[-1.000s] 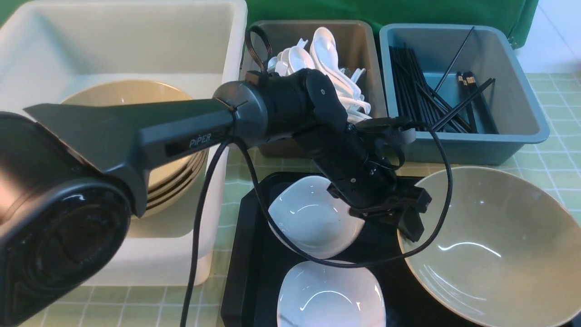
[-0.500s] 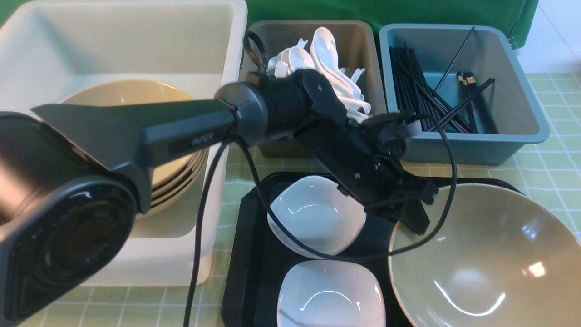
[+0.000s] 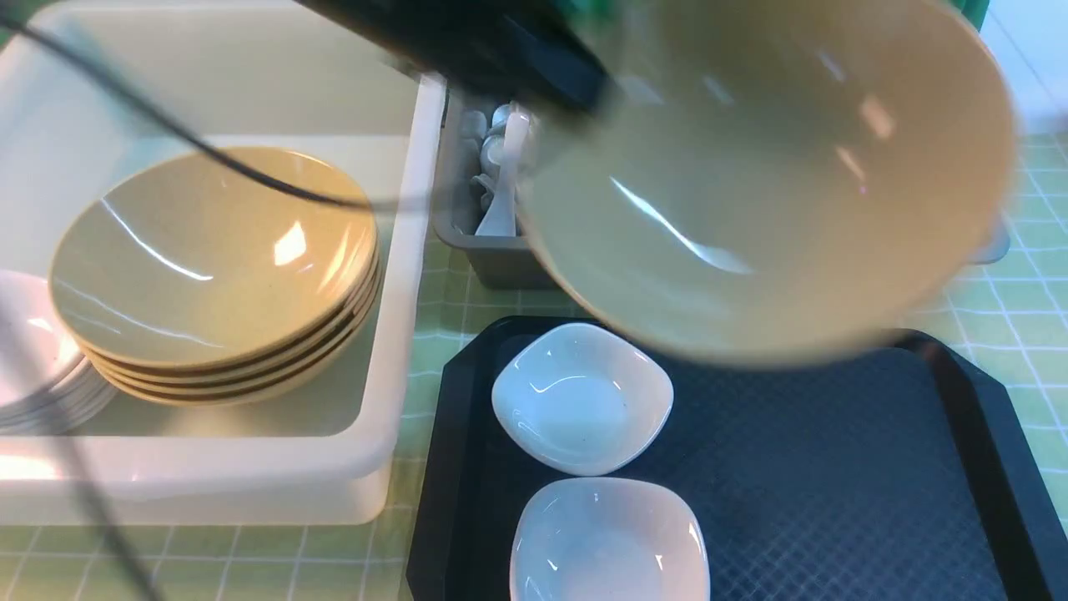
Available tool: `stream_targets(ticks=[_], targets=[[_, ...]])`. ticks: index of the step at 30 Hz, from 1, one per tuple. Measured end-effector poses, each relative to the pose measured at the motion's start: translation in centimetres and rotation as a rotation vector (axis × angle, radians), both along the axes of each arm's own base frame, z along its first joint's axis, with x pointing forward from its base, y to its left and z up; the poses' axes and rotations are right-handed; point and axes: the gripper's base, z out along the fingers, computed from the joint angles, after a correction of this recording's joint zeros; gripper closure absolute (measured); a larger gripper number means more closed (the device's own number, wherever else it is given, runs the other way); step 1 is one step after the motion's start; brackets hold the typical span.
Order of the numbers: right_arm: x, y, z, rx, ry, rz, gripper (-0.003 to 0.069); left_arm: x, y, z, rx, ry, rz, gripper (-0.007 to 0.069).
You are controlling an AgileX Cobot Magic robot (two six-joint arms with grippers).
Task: On green table put chopsticks spoon bowls plates into blue grey white boxes.
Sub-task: 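Place the tan bowl onto the bowl stack in the left bin with the left gripper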
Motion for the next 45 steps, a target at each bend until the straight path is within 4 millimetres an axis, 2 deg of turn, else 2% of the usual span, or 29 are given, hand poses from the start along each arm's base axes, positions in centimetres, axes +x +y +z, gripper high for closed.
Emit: stream_targets(ticks=[1,3,4,5,6,9,12,13,14,15,19,22,23,30,37,40,45], targets=[[0.8,1.2,-0.2,0.009,0.029,0.059,0.0612,-1.3,2.9,1.9,0.006,-0.044,0.086,0.0608],[1.8,2.3,-0.4,0.004,0.05,0.116,0.0612,-3.0,5.9,3.4,0.025,-0.087,0.176,0.0608],[2.5,2.9,-0.4,0.003,0.062,0.136,0.0612,-4.2,7.7,3.9,0.044,-0.104,0.235,0.0608],[2.9,3.3,-0.4,0.002,0.068,0.15,0.0612,-4.7,8.4,3.7,0.055,-0.099,0.258,0.0608],[3.7,4.0,-0.2,0.004,0.068,0.183,0.0612,-6.8,11.2,3.6,0.089,-0.096,0.36,0.0608],[4.8,5.2,0.1,0.014,0.063,0.242,0.0612,-9.7,15.4,1.9,0.12,-0.04,0.545,0.0608],[5.9,6.8,0.6,0.058,0.07,0.323,0.0612,-12.0,19.6,-1.1,0.083,0.037,0.819,0.0608],[6.1,7.2,0.6,0.07,0.075,0.344,0.0612,-12.3,20.4,-2.1,0.053,0.057,0.893,0.0608],[6.1,7.2,0.6,0.068,0.071,0.348,0.0612,-12.3,20.4,-2.4,0.05,0.069,0.894,0.0608],[6.3,7.8,0.4,0.077,0.082,0.378,0.0612,-12.3,21.3,-3.8,0.005,0.091,0.98,0.0608],[6.0,8.9,0.2,0.076,0.086,0.444,0.0612,-11.0,23.2,-8.0,-0.079,0.184,1.13,0.0608],[5.6,9.2,0.2,0.075,0.081,0.469,0.0612,-10.0,23.9,-9.4,-0.108,0.217,1.163,0.0608],[5.4,9.4,0.2,0.075,0.08,0.482,0.0612,-9.1,24.4,-10.2,-0.149,0.228,1.182,0.0608],[5.4,9.4,0.2,0.075,0.079,0.484,0.0612,-7.1,25.1,-12.4,-0.204,0.282,1.149,0.0607],[5.4,9.4,0.2,0.077,0.082,0.483,0.0612,-6.1,23.7,-13.4,-0.126,0.286,1.078,0.0594],[5.4,9.4,0.2,0.077,0.082,0.483,0.0612,-5.8,22.8,-13.5,-0.09,0.286,1.057,0.0545],[5.4,9.4,0.2,0.077,0.082,0.483,0.0612,-5.6,22.5,-13.9,-0.005,0.292,1.091,0.0401]])
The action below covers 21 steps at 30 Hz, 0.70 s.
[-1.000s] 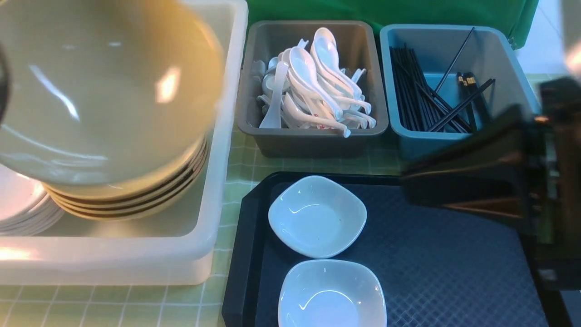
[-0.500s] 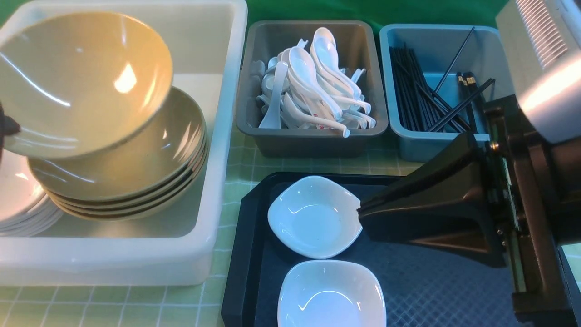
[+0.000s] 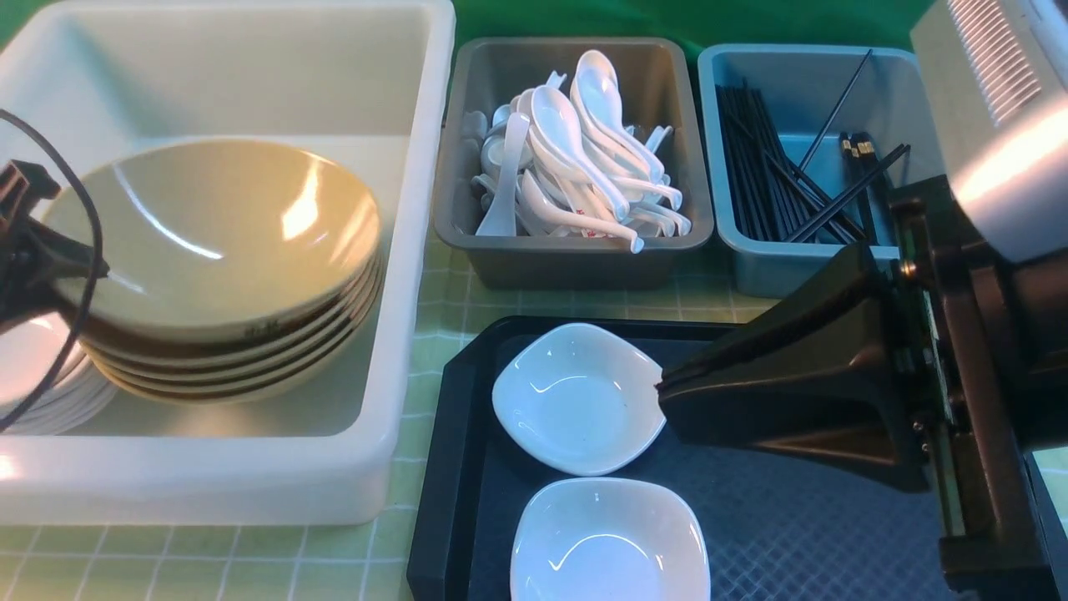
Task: On green table put chopsticks spoon bowls plates into blue grey white boxes.
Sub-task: 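Place the tan bowl onto the bowl stack in the left bin with the left gripper, then reach for and grasp the small white dish on the black tray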
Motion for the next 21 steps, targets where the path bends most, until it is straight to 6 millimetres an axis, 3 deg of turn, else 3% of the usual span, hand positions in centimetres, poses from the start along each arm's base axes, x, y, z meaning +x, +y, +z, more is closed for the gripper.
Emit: stream_targets(ticks=[3,4,6,10,13,17,21], targets=[[0.0,0.0,0.0,0.0,0.0,0.0,0.0612,0.0,-0.1,0.0,0.004,0.014,0.01,0.0301],[0.0,0.0,0.0,0.0,0.001,0.0,0.0612,-0.1,-0.2,0.1,0.008,0.017,0.006,0.0227],[0.0,0.0,0.0,0.0,0.001,0.0,0.0612,-0.2,-0.2,0.3,0.011,0.019,0.0,0.0179],[0.0,0.0,0.0,0.0,0.009,-0.006,0.0612,-0.3,0.0,1.7,0.09,0.023,-0.048,0.0015],[0.0,0.0,0.0,0.002,0.015,-0.01,0.0612,-0.4,0.2,3.7,0.151,0.006,-0.065,-0.0034],[0.1,0.0,-0.1,-0.009,0.01,-0.013,0.0612,-0.6,0.4,7.1,0.212,-0.026,-0.078,-0.0038],[0.9,-0.7,-0.6,-0.056,0.063,-0.116,0.0612,-1.4,-2.3,10.4,0.228,-0.082,-0.228,-0.0038]])
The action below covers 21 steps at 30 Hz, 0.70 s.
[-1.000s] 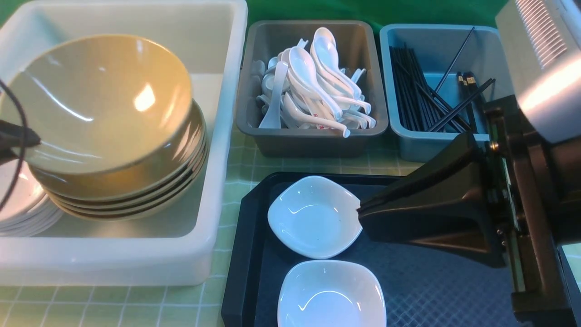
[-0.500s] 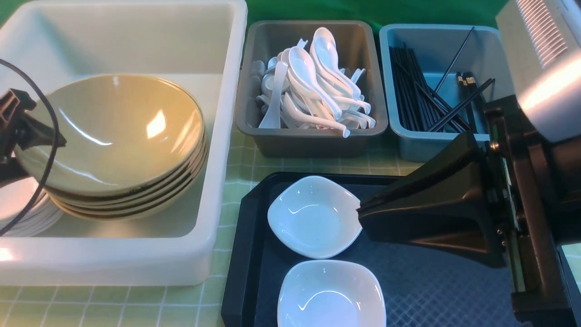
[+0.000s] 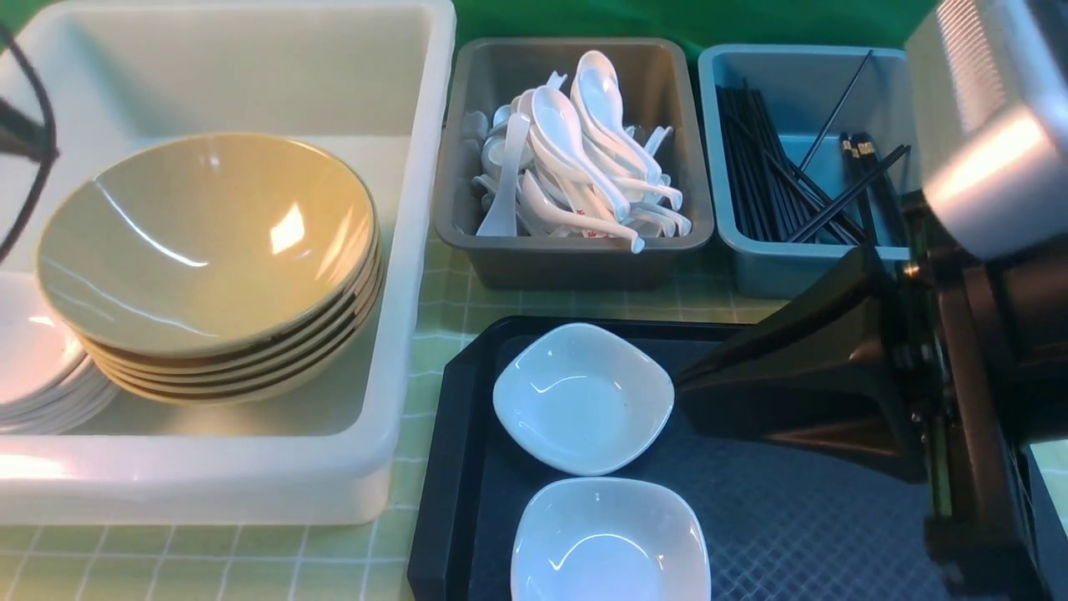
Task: On green table put chopsticks spoon bowls plates into blue grey white boxes.
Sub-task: 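Reach for and grasp the small white dish on the black tray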
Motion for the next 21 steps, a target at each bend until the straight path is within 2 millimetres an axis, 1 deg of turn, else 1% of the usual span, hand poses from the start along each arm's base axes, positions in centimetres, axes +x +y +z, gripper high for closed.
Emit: stream_targets(ticks=[2,3,4,5,6,7,8,9,10,12,13,15,17,19,20,21], targets=[[0.8,-0.6,-0.3,-0.016,0.039,-0.075,0.0612,-0.6,-2.9,0.8,0.017,-0.034,-0.154,-0.0036],[1.3,-1.0,-0.6,-0.03,0.067,-0.107,0.061,-1.0,-4.8,1.1,0.027,-0.055,-0.251,-0.0033],[1.4,-1.0,-0.7,-0.032,0.072,-0.113,0.061,-1.2,-5.5,1.2,0.026,-0.061,-0.284,-0.0031],[2.3,-1.5,-1.3,-0.055,0.132,-0.157,0.0605,-2.3,-8.3,1.4,0.04,-0.087,-0.432,-0.0018],[2.8,-1.7,-1.7,-0.068,0.157,-0.174,0.0603,-3.1,-9.8,1.5,0.038,-0.095,-0.507,-0.0012],[3.3,-1.9,-2.0,-0.077,0.186,-0.194,0.0601,-3.7,-10.9,1.2,0.035,-0.093,-0.563,0.0001],[3.4,-2.0,-2.2,-0.079,0.194,-0.204,0.06,-3.9,-11.1,1.3,0.037,-0.098,-0.575,0.0004],[4.4,-2.3,-3.3,-0.088,0.255,-0.247,0.0596,-4.9,-12.6,0.7,0.035,-0.09,-0.652,0.0034],[4.9,-2.4,-3.9,-0.084,0.296,-0.28,0.0593,-5.6,-13.5,0.2,0.032,-0.083,-0.697,0.0047],[6.1,-2.5,-5.9,-0.074,0.383,-0.358,0.0582,-6.7,-15.1,-0.9,0.028,-0.078,-0.772,0.0084],[6.8,-2.6,-7.2,-0.073,0.428,-0.401,0.0573,-7.4,-15.9,-1.5,0.029,-0.08,-0.81,0.0106],[7.7,-2.5,-9.2,-0.082,0.486,-0.451,0.0552,-8.4,-17.3,-3.0,0.027,-0.068,-0.877,0.0137],[8.5,-2.3,-10.9,-0.1,0.539,-0.483,0.052,-9.2,-18.2,-4.1,0.027,-0.048,-0.927,0.0165],[9.6,-1.9,-12.6,-0.107,0.59,-0.516,0.047,-10.0,-19.1,-5.4,0.032,-0.024,-0.975,0.0195],[9.8,-1.9,-12.7,-0.106,0.593,-0.519,0.0465,-10.1,-19.2,-5.5,0.034,-0.022,-0.983,0.0198],[10.7,-1.6,-13.8,-0.092,0.608,-0.558,0.0424,-10.5,-19.6,-5.9,0.038,-0.017,-1.001,0.0217]])
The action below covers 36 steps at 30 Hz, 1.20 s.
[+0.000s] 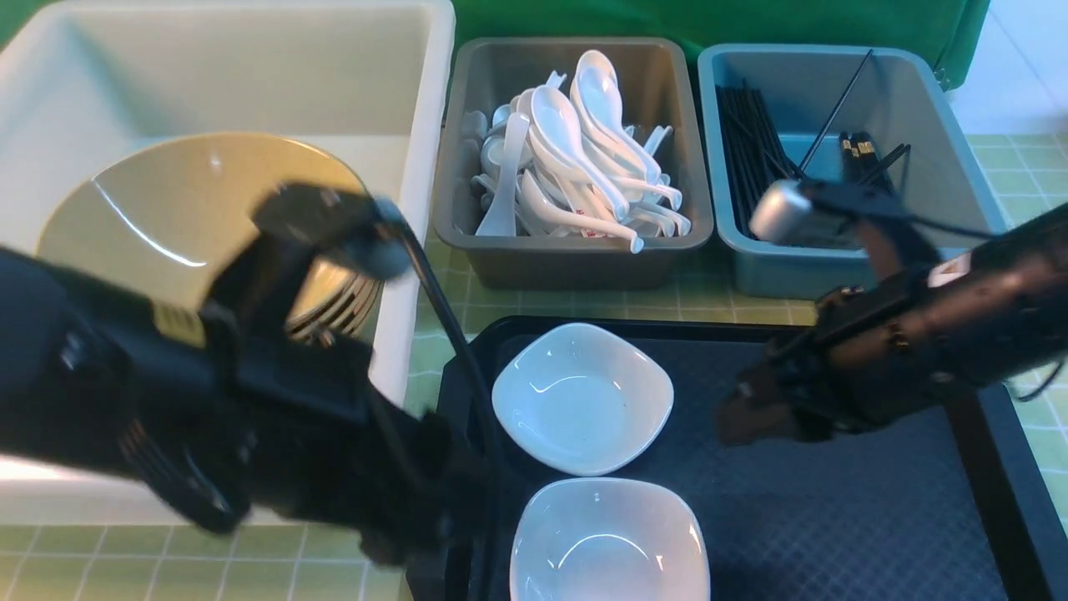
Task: On green table put chopsticks spoon bowls plates into blue grey white boxes.
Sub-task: 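Reach for and grasp the small white dish on the black tray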
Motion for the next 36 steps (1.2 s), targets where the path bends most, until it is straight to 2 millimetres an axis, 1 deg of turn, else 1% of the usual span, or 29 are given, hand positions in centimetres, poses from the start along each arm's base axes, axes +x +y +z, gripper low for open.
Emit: stream_targets(ticks=[2,4,5,6,7,9,10,13,14,15,18,21,23,24,26,31,33,36], targets=[[1.5,0.3,-1.4,0.009,0.004,-0.084,0.0377,-0.1,-0.1,-0.1,-0.002,-0.006,-0.002,0.0239],[2.0,0.3,-2.0,0.011,0.006,-0.119,0.0363,-0.1,-0.2,-0.1,-0.003,-0.008,-0.002,0.0251],[3.2,0.5,-3.5,0.011,0.019,-0.183,0.0344,0.0,-0.2,-0.1,-0.003,-0.012,0.0,0.0269],[3.8,0.5,-4.3,0.015,0.023,-0.224,0.034,0.0,-0.2,-0.1,-0.004,-0.012,0.001,0.0272],[3.8,0.5,-4.3,0.018,0.025,-0.227,0.034,0.0,-0.2,-0.1,-0.004,-0.012,0.001,0.0275],[5.1,0.8,-6.6,0.031,0.061,-0.313,0.0337,0.0,-0.2,-0.1,-0.003,-0.012,0.0,0.0295],[5.5,0.9,-7.3,0.032,0.073,-0.327,0.0337,0.0,-0.2,-0.1,-0.003,-0.012,0.0,0.0305],[6.6,1.4,-8.5,0.037,0.099,-0.344,0.0342,0.0,-0.2,-0.1,-0.003,-0.012,0.0,0.031],[6.7,1.4,-8.8,0.037,0.106,-0.345,0.0343,0.0,-0.2,-0.1,-0.003,-0.013,0.001,0.0312],[7.1,1.6,-9.1,0.04,0.113,-0.345,0.0349,0.0,-0.2,-0.1,-0.004,-0.015,0.001,0.0324],[7.9,2.1,-9.4,0.049,0.118,-0.337,0.0384,0.0,-0.1,-0.1,0.0,-0.019,0.001,0.0334],[8.1,2.2,-9.5,0.049,0.114,-0.321,0.0431,0.1,-0.1,-0.1,0.002,-0.022,0.002,0.034],[8.2,2.3,-9.6,0.046,0.105,-0.3,0.0488,0.1,-0.1,-0.1,0.002,-0.023,0.002,0.034],[8.2,2.3,-9.6,0.045,0.105,-0.298,0.0494,0.1,-0.1,-0.1,0.002,-0.023,0.002,0.034],[8.1,2.4,-9.5,0.045,0.104,-0.281,0.055,0.1,-0.1,-0.2,0.007,-0.025,0.001,0.034],[8.1,2.3,-9.5,0.057,0.121,-0.275,0.0562,0.1,0.0,-0.2,0.017,-0.036,0.001,0.034],[8.1,1.9,-9.2,0.062,0.123,-0.266,0.0564,0.2,0.0,-0.2,0.022,-0.04,0.001,0.034],[8.0,1.1,-8.0,0.07,0.104,-0.24,0.0581,0.2,0.0,-0.2,0.022,-0.042,0.002,0.034]])
